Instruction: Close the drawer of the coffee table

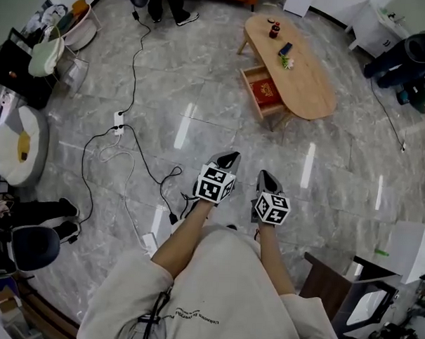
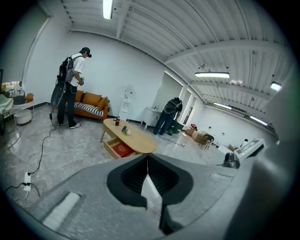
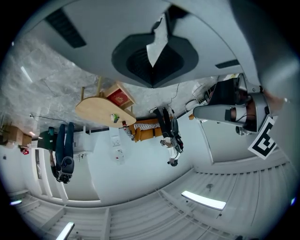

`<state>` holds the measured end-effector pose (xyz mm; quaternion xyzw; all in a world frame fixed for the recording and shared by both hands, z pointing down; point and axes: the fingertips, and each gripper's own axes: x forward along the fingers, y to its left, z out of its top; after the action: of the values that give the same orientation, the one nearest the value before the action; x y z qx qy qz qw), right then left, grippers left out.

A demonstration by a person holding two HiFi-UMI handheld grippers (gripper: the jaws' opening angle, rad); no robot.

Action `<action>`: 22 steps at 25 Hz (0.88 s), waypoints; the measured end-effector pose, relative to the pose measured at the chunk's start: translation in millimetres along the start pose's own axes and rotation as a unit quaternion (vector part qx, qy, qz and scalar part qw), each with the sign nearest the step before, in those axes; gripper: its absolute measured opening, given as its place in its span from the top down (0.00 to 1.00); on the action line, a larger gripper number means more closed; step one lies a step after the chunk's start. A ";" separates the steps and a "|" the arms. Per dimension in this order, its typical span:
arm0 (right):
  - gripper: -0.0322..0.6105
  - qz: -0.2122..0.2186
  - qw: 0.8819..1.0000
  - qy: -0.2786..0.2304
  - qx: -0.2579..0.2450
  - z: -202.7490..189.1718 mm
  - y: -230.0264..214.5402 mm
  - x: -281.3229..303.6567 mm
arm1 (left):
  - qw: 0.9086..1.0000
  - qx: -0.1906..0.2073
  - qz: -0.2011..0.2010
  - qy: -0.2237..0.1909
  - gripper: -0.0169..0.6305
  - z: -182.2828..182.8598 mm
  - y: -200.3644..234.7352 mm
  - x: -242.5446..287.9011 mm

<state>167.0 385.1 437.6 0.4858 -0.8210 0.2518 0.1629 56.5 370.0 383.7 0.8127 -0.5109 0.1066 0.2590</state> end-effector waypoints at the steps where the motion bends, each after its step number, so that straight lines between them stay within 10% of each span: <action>1: 0.93 -0.005 1.000 0.001 0.002 3.1 -1.4 4.4 | 1.000 0.001 -0.003 0.003 0.96 0.9 5.5 1.4; 22: 0.93 -0.030 0.998 -0.020 -0.051 60.3 85.2 129.9 | 1.000 -0.009 -0.017 -0.006 0.96 50.0 162.7 -16.5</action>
<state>29.0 291.9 432.9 0.5059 -0.8210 0.1953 0.1787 -99.7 300.4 385.1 0.8194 -0.4999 0.0929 0.2648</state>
